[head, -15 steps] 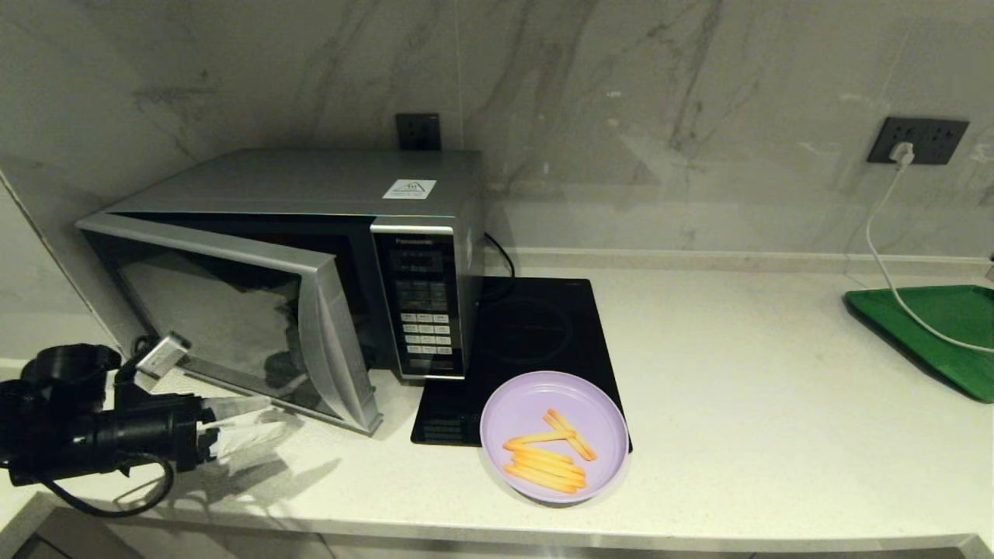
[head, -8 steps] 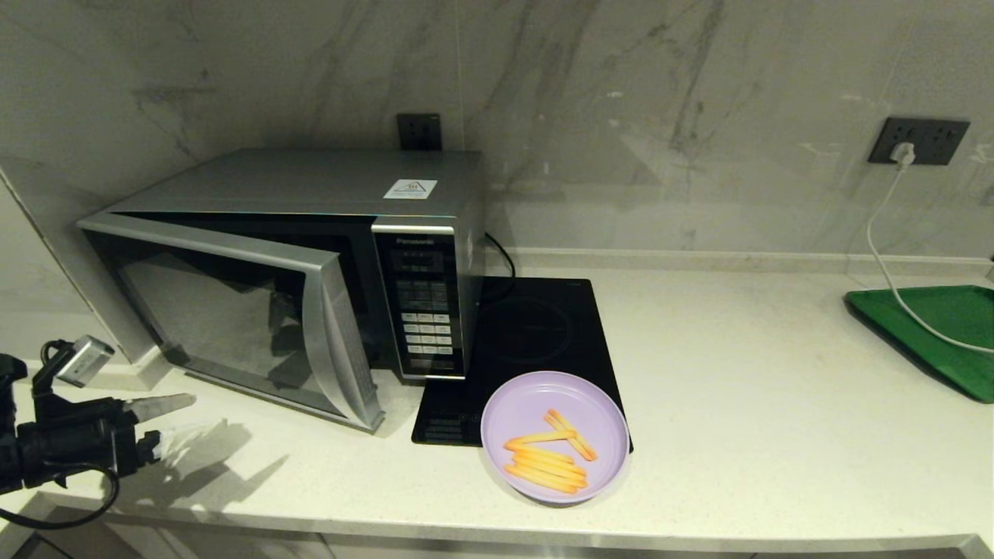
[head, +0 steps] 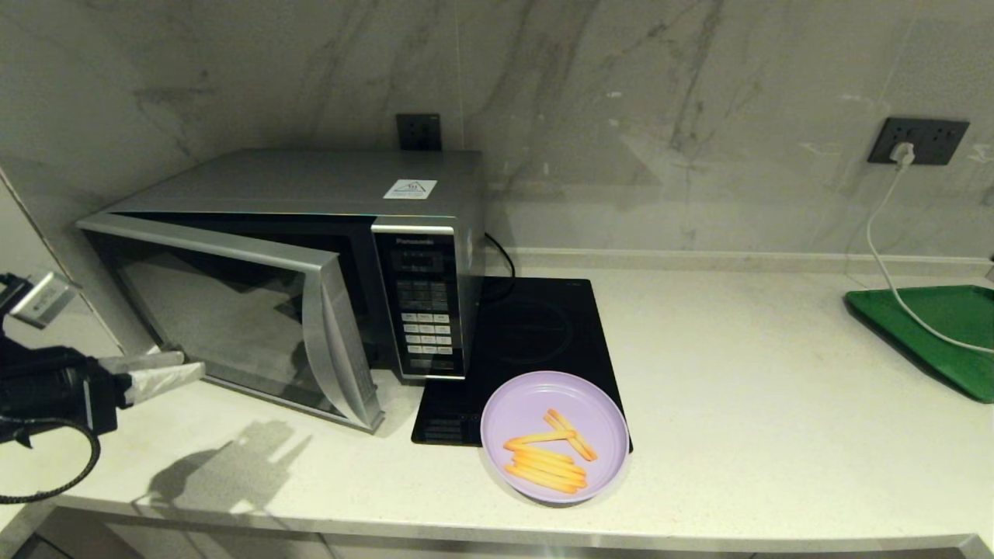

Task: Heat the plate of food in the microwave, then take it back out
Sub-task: Open the microwave oven

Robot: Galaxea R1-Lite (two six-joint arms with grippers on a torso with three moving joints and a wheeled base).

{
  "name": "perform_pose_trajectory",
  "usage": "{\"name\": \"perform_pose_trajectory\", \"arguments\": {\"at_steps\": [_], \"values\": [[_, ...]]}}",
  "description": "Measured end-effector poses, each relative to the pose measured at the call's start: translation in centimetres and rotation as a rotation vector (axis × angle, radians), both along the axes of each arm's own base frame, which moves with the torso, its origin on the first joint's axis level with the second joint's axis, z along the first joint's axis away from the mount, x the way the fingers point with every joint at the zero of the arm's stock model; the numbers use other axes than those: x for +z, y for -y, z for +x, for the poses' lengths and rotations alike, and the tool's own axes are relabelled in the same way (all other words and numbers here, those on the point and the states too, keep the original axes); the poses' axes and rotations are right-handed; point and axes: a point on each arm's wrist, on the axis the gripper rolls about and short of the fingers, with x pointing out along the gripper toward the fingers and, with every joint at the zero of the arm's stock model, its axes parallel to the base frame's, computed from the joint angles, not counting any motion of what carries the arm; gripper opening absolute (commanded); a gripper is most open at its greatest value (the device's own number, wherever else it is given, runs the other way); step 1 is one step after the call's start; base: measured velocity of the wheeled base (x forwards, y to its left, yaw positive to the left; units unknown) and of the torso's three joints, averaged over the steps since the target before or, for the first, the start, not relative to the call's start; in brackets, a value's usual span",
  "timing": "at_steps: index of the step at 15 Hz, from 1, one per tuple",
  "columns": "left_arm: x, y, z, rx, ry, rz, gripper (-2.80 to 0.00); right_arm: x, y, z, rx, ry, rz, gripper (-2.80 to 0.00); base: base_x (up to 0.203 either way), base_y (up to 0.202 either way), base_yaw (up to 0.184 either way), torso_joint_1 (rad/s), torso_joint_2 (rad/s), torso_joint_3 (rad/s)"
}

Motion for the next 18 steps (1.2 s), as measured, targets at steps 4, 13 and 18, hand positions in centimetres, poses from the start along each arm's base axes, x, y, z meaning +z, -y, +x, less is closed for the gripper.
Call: {"name": "perform_pose_trajectory", "arguments": {"at_steps": [4, 13, 18], "values": [[8.8, 5.3, -0.9, 0.082, 0.166, 0.048, -2.8, 0.0, 0.0, 0.0, 0.001, -0.001, 0.0, -2.8, 0.0, 0.0, 0.0, 0.0, 0.0, 0.0], [17.3, 10.5, -2.7, 0.21, 0.181, 0.104, -2.8, 0.0, 0.0, 0.0, 0.001, -0.001, 0.0, -2.8, 0.0, 0.0, 0.0, 0.0, 0.0, 0.0], [17.1, 13.1, 0.8, 0.266, 0.064, 0.121, -2.8, 0.0, 0.0, 0.0, 0.001, -0.001, 0.0, -2.8, 0.0, 0.0, 0.0, 0.0, 0.0, 0.0]]}}
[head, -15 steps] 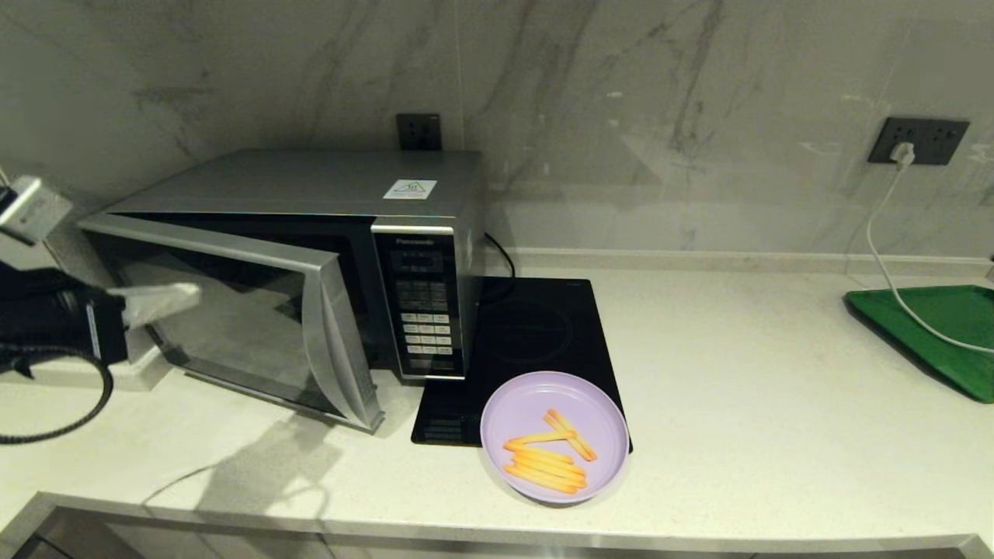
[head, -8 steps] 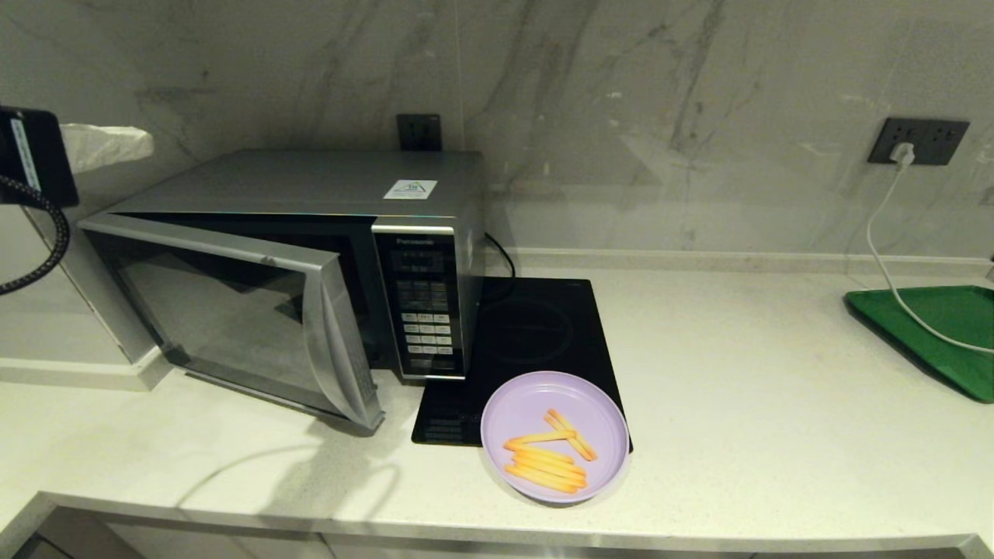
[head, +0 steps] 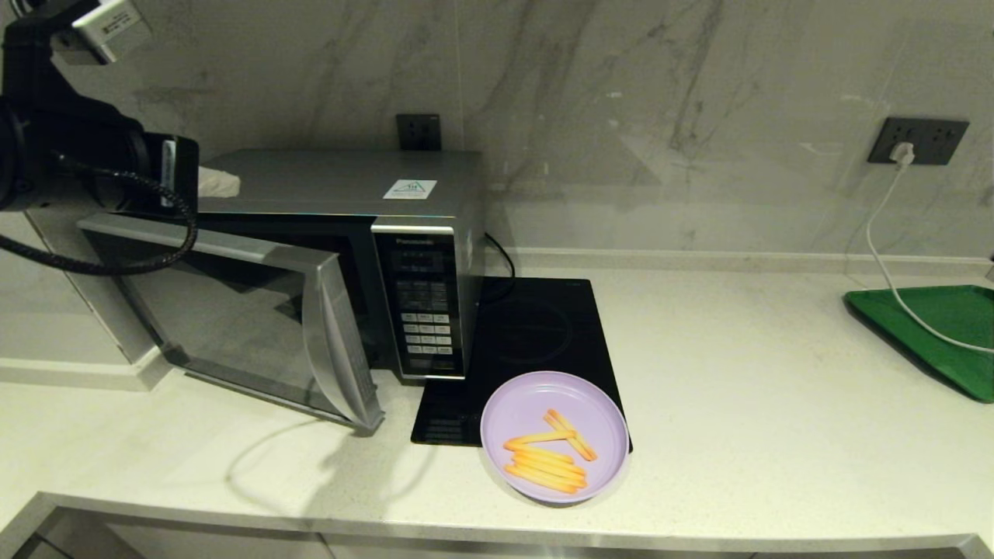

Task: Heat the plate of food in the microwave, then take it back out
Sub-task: Open the microwave oven

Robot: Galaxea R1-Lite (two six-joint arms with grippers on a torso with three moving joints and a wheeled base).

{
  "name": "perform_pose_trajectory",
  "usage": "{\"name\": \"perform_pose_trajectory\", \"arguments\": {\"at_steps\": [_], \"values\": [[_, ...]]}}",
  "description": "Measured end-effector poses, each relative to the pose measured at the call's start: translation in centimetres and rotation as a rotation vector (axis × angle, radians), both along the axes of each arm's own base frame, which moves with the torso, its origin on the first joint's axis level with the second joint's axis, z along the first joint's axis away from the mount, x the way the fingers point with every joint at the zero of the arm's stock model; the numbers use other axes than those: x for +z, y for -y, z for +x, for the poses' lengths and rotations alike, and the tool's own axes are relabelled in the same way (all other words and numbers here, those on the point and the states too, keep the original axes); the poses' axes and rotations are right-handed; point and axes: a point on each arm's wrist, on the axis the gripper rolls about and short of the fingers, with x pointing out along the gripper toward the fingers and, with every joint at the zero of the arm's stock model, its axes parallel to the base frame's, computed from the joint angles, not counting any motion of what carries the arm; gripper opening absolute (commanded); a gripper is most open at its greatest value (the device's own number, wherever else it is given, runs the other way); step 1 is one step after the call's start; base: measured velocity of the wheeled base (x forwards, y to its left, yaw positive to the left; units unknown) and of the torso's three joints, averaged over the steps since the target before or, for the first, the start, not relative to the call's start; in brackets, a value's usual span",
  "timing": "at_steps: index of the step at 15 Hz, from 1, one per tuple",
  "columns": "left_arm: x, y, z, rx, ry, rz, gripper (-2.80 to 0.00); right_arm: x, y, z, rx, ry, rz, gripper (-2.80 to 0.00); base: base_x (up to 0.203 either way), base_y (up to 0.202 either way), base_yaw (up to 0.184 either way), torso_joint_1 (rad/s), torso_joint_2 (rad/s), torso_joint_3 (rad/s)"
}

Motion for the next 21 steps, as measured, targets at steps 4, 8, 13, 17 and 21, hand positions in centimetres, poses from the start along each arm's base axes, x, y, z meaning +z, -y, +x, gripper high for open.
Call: {"name": "perform_pose_trajectory", "arguments": {"at_steps": [4, 8, 13, 17, 21], "values": [[-0.2, 1.3, 2.9, -0.005, -0.066, -0.01, -2.8, 0.0, 0.0, 0.0, 0.0, 0.0, 0.0, -2.8, 0.0, 0.0, 0.0, 0.0, 0.0, 0.0], [-1.8, 2.1, 5.5, 0.006, -0.154, -0.011, -2.8, 0.0, 0.0, 0.0, 0.0, 0.0, 0.0, -2.8, 0.0, 0.0, 0.0, 0.0, 0.0, 0.0], [-3.6, 2.8, 7.0, 0.016, -0.226, -0.006, -2.8, 0.0, 0.0, 0.0, 0.0, 0.0, 0.001, -2.8, 0.0, 0.0, 0.0, 0.0, 0.0, 0.0], [-4.0, 2.8, 7.0, 0.029, -0.264, 0.009, -2.8, 0.0, 0.0, 0.0, 0.0, 0.0, 0.0, -2.8, 0.0, 0.0, 0.0, 0.0, 0.0, 0.0], [-3.9, 2.4, 5.6, 0.057, -0.322, 0.007, -2.8, 0.0, 0.0, 0.0, 0.0, 0.0, 0.0, -2.8, 0.0, 0.0, 0.0, 0.0, 0.0, 0.0]]}}
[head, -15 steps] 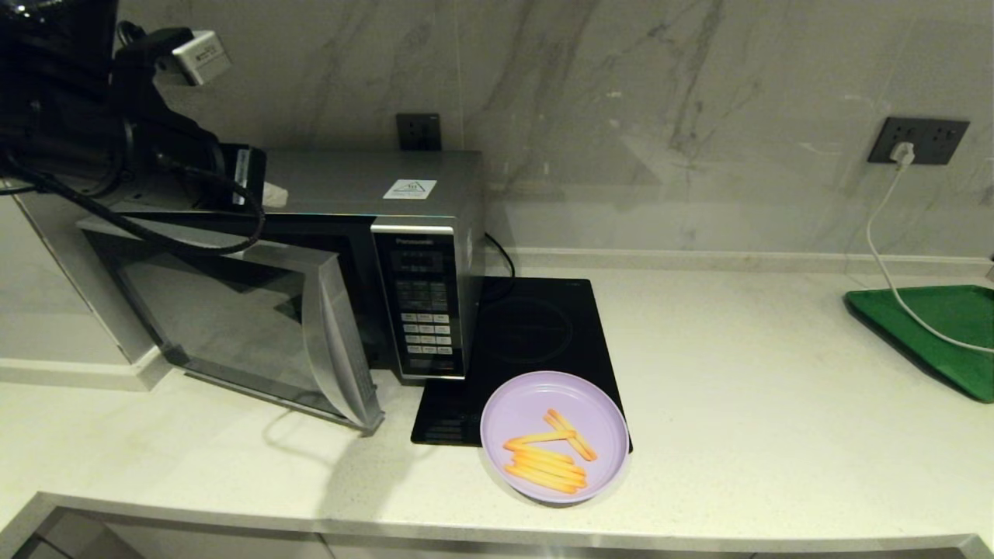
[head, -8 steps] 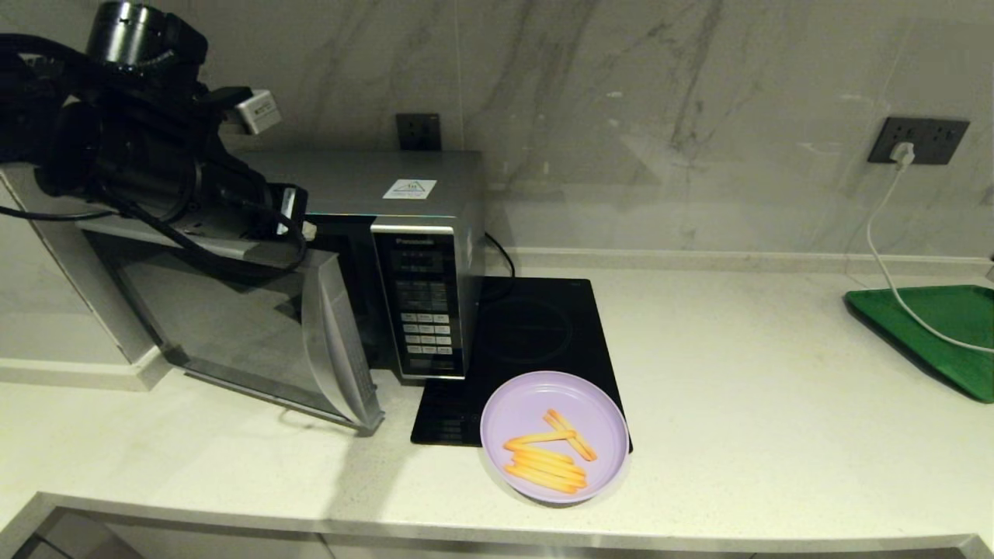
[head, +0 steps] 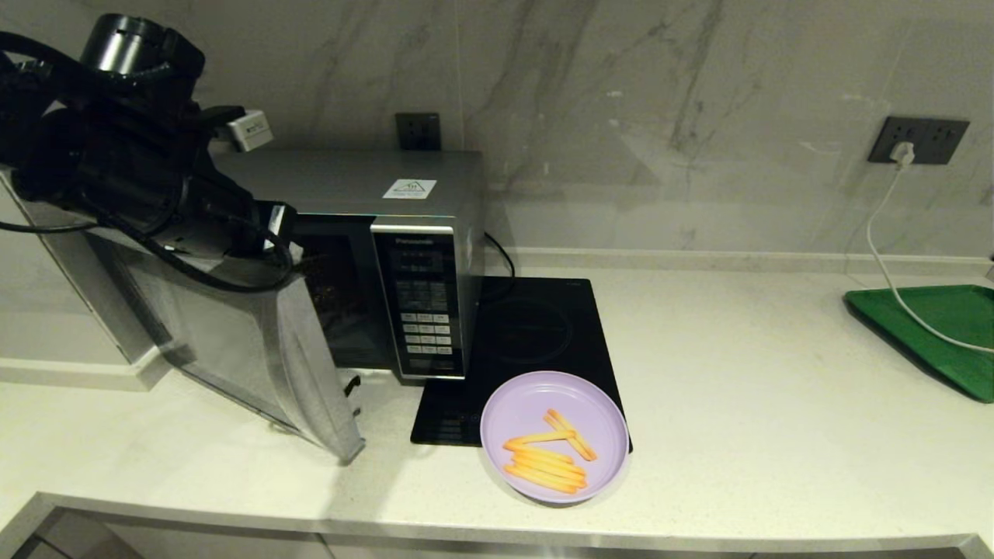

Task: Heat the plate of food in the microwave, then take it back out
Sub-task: Open the microwave oven

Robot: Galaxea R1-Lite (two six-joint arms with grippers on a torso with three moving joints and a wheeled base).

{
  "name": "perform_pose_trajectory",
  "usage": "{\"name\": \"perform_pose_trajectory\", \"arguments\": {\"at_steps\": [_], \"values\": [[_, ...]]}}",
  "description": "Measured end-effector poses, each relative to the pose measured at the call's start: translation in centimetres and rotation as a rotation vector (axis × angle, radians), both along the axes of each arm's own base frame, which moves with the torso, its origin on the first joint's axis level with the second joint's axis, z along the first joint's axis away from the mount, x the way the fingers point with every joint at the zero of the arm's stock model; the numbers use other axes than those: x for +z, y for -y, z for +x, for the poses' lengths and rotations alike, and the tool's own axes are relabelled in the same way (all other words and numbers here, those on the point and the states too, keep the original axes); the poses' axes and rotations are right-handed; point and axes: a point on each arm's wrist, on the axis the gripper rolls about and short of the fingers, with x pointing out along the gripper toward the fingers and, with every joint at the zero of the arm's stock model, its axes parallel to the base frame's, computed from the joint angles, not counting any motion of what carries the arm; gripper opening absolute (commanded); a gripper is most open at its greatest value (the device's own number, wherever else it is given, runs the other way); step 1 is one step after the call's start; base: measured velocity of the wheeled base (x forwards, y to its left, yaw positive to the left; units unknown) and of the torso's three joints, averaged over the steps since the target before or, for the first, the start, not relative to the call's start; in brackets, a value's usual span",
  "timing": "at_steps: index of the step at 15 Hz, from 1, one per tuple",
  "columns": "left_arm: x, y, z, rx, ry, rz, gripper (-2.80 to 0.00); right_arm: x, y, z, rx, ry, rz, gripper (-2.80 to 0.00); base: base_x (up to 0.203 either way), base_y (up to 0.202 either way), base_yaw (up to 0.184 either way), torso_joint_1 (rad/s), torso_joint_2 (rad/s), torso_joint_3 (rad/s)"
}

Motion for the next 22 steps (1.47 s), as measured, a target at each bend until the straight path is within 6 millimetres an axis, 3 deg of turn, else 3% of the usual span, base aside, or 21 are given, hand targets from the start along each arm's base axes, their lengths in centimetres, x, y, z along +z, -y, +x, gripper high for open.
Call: {"name": "perform_pose_trajectory", "arguments": {"at_steps": [5, 13, 18, 22], "values": [[0.9, -1.2, -3.4, 0.046, -0.054, 0.025, -2.8, 0.0, 0.0, 0.0, 0.0, 0.0, 0.0, -2.8, 0.0, 0.0, 0.0, 0.0, 0.0, 0.0], [-0.1, -6.6, -9.7, 0.27, -0.096, 0.126, -2.8, 0.0, 0.0, 0.0, 0.0, 0.001, 0.0, -2.8, 0.0, 0.0, 0.0, 0.0, 0.0, 0.0], [1.2, -7.2, -12.9, 0.29, -0.016, 0.19, -2.8, 0.0, 0.0, 0.0, 0.001, 0.001, 0.0, -2.8, 0.0, 0.0, 0.0, 0.0, 0.0, 0.0], [1.1, -7.1, -13.7, 0.299, -0.009, 0.174, -2.8, 0.0, 0.0, 0.0, 0.0, 0.001, 0.0, -2.8, 0.0, 0.0, 0.0, 0.0, 0.0, 0.0]]}}
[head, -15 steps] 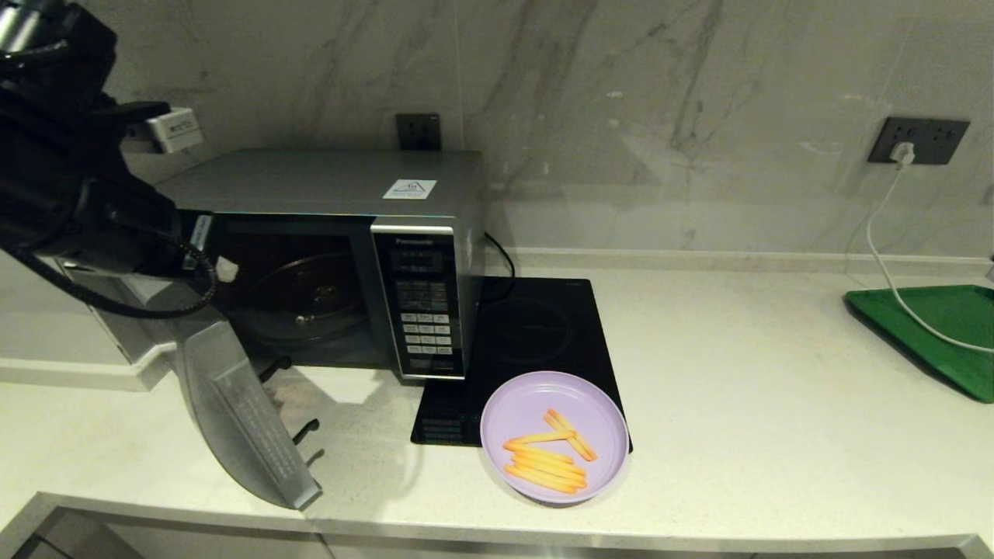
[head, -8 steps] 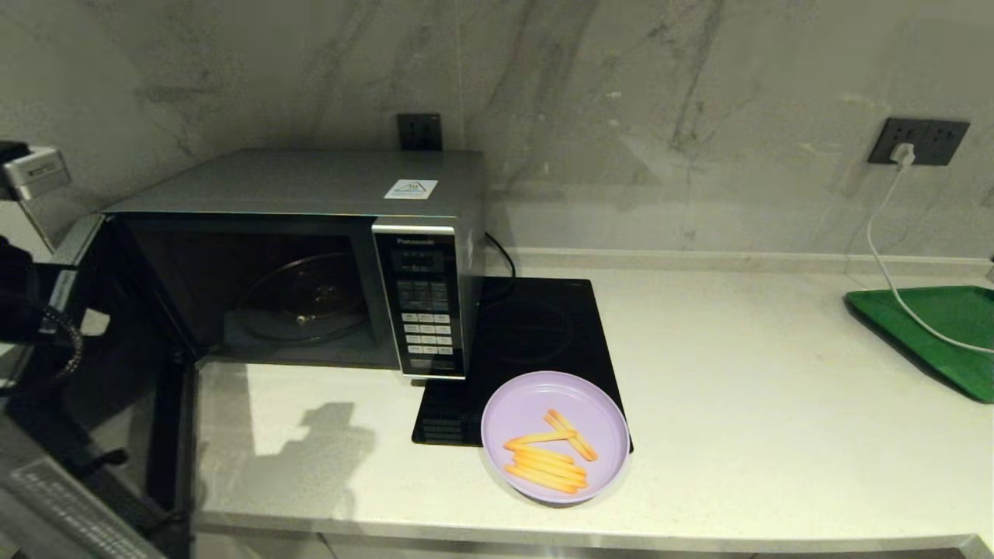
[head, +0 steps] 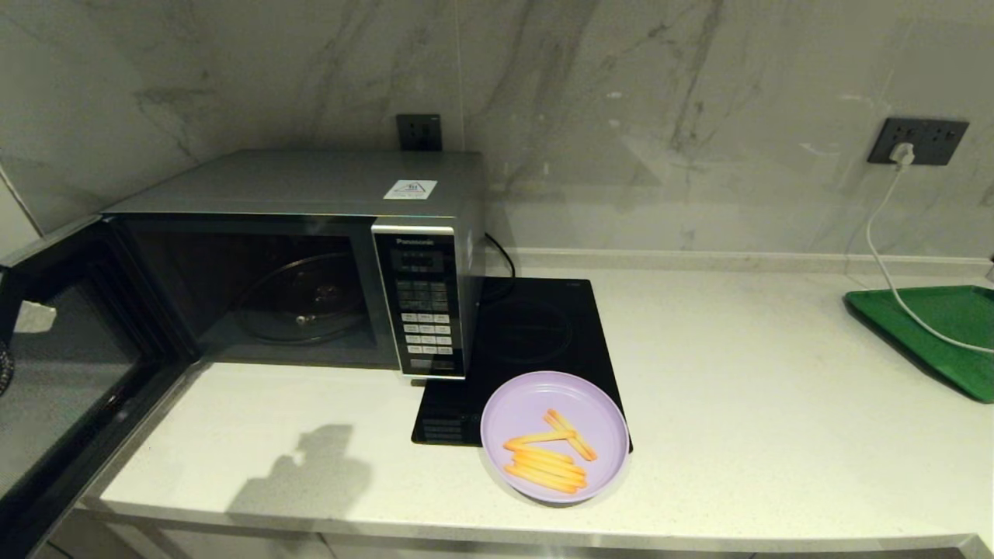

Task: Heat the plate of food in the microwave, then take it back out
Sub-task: Open the microwave oven, then put the plate in the microwave oven

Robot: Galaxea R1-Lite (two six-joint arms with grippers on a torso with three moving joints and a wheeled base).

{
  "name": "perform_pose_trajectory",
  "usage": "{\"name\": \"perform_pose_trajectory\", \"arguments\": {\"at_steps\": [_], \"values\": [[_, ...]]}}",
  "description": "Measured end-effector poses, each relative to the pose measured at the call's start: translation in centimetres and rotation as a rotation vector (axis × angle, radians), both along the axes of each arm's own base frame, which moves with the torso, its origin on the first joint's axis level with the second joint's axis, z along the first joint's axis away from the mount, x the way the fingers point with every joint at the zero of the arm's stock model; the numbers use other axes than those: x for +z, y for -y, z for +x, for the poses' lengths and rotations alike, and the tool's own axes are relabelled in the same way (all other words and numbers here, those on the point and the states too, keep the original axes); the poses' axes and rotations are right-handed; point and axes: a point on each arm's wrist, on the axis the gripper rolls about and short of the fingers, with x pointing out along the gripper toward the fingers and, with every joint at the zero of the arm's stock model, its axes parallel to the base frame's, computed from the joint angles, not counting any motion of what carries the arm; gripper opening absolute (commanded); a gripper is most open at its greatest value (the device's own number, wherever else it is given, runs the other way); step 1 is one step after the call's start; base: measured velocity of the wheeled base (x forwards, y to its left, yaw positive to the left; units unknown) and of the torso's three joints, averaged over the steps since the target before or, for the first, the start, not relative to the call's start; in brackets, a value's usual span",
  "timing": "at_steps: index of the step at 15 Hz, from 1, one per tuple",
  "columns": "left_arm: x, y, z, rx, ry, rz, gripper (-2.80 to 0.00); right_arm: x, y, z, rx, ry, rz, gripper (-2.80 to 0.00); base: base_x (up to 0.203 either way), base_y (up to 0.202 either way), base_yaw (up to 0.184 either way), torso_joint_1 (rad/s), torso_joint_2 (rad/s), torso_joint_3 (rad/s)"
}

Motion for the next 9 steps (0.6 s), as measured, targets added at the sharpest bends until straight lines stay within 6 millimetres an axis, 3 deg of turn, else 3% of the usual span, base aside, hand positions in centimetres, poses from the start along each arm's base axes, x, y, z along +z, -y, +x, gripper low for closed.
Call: {"name": "perform_pose_trajectory", "arguments": {"at_steps": [9], "values": [[-2.6, -5.5, 1.8, 0.322, -0.114, -0.04, -2.8, 0.0, 0.0, 0.0, 0.0, 0.0, 0.0, -2.8, 0.0, 0.0, 0.0, 0.0, 0.0, 0.0]]}}
